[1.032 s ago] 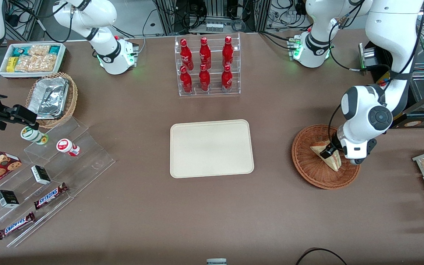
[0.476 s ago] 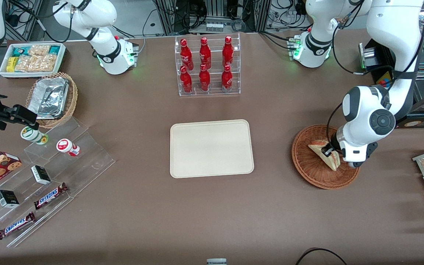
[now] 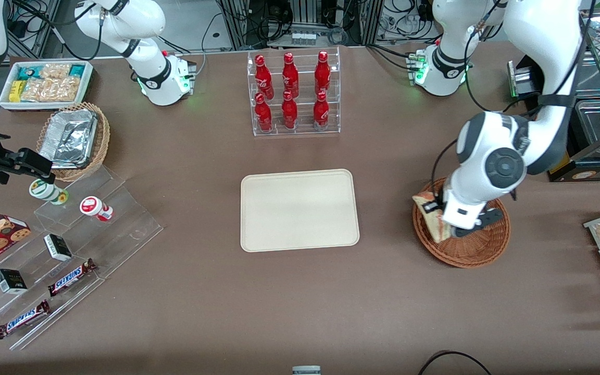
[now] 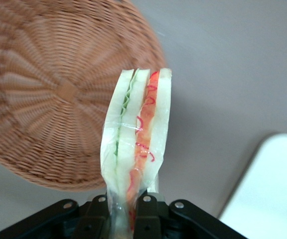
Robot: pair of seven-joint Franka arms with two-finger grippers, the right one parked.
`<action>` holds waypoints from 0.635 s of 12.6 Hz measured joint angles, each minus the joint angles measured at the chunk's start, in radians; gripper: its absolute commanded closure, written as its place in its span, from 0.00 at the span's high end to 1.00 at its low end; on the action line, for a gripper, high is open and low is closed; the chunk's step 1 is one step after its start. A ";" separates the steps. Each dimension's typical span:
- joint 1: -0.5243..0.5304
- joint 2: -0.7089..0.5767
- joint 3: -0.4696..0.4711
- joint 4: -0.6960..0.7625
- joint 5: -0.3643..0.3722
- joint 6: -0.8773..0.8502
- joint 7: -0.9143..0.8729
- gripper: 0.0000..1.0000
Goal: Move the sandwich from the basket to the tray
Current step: 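Lift the sandwich and carry it with the left gripper over the tray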
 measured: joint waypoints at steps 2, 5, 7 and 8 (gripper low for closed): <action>-0.002 0.025 -0.070 0.037 0.000 0.000 0.003 0.00; -0.050 0.114 -0.146 0.130 0.071 0.000 -0.061 0.00; -0.131 0.183 -0.150 0.200 0.124 0.000 -0.165 0.00; -0.167 0.217 -0.151 0.238 0.136 0.000 -0.201 0.00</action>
